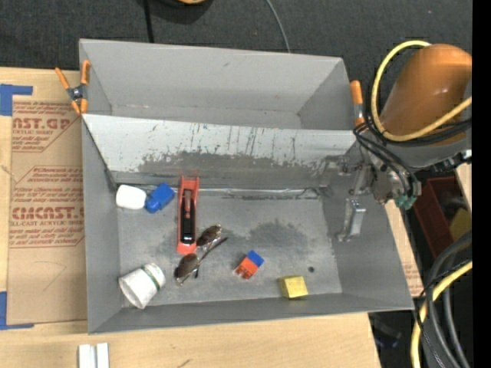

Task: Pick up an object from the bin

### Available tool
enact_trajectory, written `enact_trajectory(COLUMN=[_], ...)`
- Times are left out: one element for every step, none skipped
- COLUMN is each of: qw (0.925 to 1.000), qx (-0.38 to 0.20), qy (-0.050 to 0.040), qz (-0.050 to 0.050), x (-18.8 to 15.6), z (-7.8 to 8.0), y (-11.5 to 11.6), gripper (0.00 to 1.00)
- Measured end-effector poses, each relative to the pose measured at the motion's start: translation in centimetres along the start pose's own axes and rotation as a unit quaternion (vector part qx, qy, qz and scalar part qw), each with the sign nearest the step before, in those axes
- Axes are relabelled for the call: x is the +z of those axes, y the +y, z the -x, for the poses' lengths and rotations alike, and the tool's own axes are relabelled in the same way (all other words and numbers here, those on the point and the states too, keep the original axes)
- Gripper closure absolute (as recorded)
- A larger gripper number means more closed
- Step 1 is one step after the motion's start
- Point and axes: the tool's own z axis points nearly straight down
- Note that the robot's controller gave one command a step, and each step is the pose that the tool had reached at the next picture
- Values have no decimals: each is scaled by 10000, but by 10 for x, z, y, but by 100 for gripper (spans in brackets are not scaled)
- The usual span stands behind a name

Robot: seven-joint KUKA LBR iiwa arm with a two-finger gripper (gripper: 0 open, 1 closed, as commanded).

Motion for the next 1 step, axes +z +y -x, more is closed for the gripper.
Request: enact_trajectory(qw=[10000], qx=[-6], qy=[-37], qz=[-5], x=[-5], z=[1], y=[0], gripper=[0])
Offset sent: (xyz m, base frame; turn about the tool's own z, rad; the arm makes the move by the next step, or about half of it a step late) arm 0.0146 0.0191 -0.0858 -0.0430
